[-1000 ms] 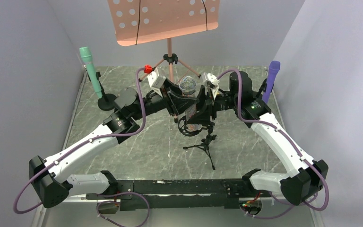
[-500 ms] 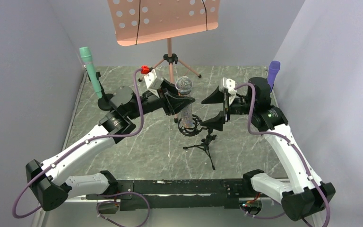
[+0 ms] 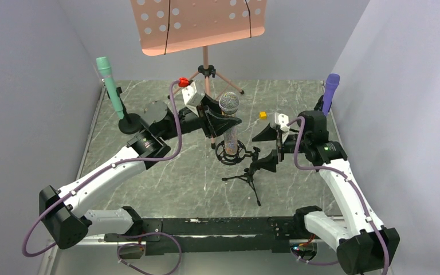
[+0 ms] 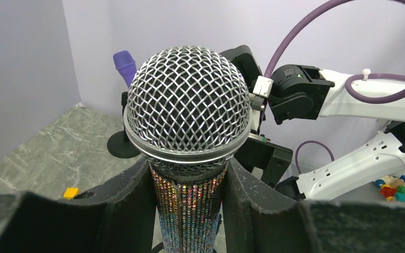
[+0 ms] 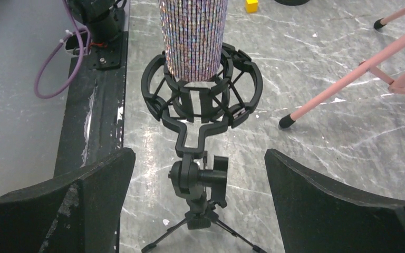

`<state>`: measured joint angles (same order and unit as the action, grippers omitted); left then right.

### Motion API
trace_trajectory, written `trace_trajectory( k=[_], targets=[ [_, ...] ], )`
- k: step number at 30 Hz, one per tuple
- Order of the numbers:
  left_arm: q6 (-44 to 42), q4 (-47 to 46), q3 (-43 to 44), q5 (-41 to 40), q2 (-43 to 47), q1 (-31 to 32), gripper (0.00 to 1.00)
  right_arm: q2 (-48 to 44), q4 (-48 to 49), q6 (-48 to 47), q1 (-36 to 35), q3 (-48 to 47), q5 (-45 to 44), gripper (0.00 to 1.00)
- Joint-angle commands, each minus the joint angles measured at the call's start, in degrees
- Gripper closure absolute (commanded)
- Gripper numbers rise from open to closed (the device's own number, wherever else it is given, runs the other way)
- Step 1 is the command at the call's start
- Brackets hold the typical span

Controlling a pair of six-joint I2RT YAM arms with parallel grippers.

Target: Attach the microphones to the stand

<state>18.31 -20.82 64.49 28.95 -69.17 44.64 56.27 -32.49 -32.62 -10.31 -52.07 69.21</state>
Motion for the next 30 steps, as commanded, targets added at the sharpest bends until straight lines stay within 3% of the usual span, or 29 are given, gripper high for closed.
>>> trace_trajectory(
  k=[1,20,30],
  targets=[
    [0.76,-6.69,-0.13,0.89,0.5,-0.09,1.0,-1.79,-0.36,-4.02,2.24,1.21,4.08,0.0],
    [0.44,-11.25,-7.05,2.29,2.89,-0.31,1.0,-0.84,-3.97,-9.42,4.24,3.65,4.64,0.0],
    [-2.47,-1.07,-3.48,4.58,2.76,-0.82,1.0,-0.48,-1.87,-8.29,4.22,4.79,3.94,0.0]
  ],
)
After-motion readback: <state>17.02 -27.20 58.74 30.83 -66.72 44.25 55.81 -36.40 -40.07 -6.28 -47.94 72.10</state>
